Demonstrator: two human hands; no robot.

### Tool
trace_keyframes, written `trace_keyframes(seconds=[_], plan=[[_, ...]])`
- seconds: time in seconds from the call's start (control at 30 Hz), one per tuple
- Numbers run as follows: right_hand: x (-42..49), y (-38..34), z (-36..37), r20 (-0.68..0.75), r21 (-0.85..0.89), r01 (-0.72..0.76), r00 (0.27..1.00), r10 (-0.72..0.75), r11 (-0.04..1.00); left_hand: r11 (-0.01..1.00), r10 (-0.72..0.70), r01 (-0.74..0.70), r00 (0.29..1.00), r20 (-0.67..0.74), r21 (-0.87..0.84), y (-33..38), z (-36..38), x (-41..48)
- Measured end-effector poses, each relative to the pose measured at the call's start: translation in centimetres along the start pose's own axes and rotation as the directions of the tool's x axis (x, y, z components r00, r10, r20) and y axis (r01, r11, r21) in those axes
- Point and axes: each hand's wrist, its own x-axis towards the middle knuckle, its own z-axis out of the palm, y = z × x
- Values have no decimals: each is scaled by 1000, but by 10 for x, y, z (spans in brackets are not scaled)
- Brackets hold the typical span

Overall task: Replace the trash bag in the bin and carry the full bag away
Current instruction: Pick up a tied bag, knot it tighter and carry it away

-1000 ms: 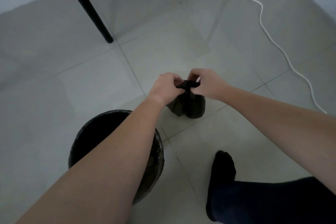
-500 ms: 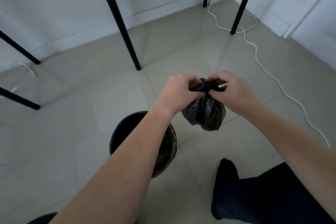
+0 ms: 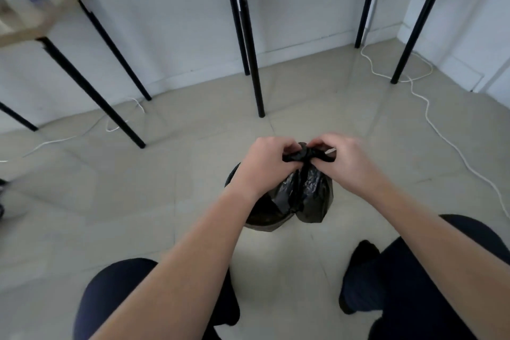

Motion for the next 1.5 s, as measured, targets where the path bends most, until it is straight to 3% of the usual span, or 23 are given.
trace_keyframes(seconds=[0.53, 1.13, 1.3, 1.5], plan=[[10, -66, 92, 238, -63, 118, 966, -100, 991, 974, -223, 227, 970, -93, 24, -72, -54, -87], [109, 20, 155, 195, -34, -63, 979, 68, 997, 942, -299, 291, 954, -28, -166, -175, -9, 20], [144, 15, 155, 237, -49, -63, 969, 73, 997, 913, -369, 363, 930, 3, -184, -186, -27, 49], [180, -37, 112, 274, -67, -88, 956, 103, 994, 887, -407, 404, 913, 37, -225, -146, -89, 72]])
